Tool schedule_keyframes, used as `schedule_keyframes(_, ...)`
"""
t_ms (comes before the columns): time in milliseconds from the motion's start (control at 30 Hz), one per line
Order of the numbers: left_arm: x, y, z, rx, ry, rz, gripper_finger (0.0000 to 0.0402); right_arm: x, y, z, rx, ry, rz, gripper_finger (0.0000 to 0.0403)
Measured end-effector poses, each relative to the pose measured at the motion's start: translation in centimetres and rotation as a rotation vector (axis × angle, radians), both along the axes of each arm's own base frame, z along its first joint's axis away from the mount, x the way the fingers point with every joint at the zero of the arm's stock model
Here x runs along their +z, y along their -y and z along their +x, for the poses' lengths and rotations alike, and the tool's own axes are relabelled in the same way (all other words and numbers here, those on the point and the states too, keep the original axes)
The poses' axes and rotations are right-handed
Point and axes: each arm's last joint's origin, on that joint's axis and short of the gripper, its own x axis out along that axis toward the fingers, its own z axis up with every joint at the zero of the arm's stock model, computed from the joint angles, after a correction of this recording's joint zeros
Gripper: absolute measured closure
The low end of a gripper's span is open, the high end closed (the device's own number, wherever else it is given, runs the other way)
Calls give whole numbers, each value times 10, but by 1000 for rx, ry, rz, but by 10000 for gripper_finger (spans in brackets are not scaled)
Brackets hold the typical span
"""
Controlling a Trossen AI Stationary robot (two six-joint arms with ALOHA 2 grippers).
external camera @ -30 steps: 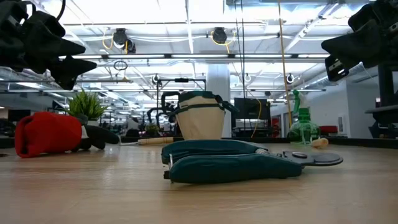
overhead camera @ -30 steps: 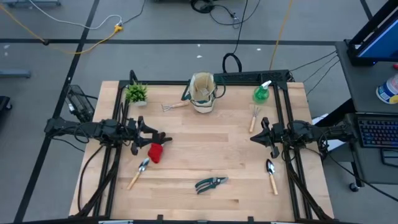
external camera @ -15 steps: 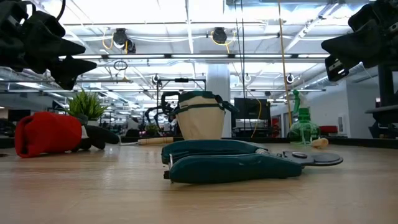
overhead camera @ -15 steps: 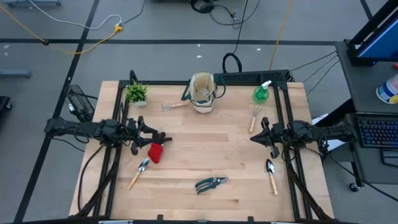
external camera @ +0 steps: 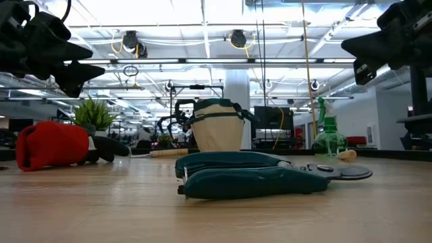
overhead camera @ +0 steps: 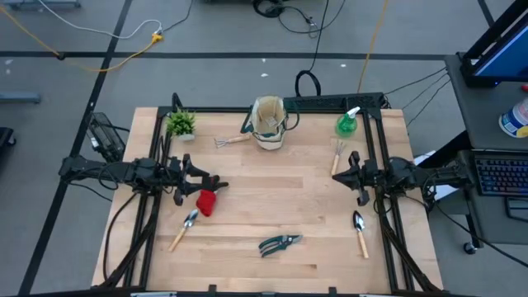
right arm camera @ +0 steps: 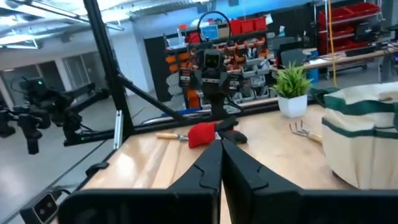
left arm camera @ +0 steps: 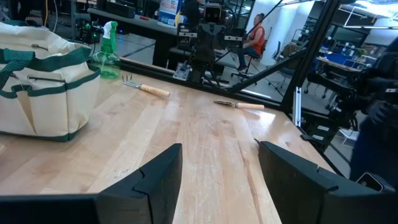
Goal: Pick & Place Garden tools in Gardening bag
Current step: Put the black gloves into the green gardening bag
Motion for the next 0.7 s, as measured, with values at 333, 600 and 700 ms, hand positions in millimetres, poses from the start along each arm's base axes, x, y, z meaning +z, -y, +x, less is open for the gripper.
schedule_keyframes(333,0,0,0,0,-1,0,183,9,4,-2,-112,99,195,403)
schedule_keyframes(600,-1,-1,0,24,-6,31,183,9,11,-3,-316,147,435,403)
schedule_keyframes(700,1,-5,0,143,2,129,183,13,13,-5,-375,196,442,403)
